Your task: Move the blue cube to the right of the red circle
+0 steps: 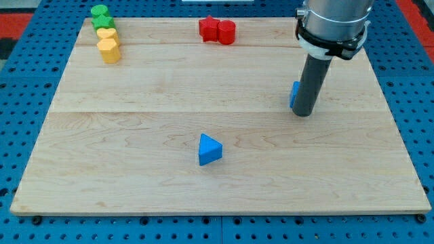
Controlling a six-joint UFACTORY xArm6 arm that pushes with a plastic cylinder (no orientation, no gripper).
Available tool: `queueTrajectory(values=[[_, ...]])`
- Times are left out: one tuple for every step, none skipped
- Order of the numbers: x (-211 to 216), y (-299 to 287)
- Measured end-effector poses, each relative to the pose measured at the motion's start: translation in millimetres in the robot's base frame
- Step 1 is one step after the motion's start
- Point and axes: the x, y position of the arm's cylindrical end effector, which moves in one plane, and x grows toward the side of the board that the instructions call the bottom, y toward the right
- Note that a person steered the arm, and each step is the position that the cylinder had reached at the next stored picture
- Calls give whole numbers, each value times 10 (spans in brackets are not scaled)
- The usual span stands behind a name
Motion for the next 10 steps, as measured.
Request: queueTrajectory(values=[[7, 0], [149, 78], [101, 147], [-182, 147], [-517, 87], [-652, -208], [-894, -341], [-1190, -345], [-1463, -354], [-1653, -213]])
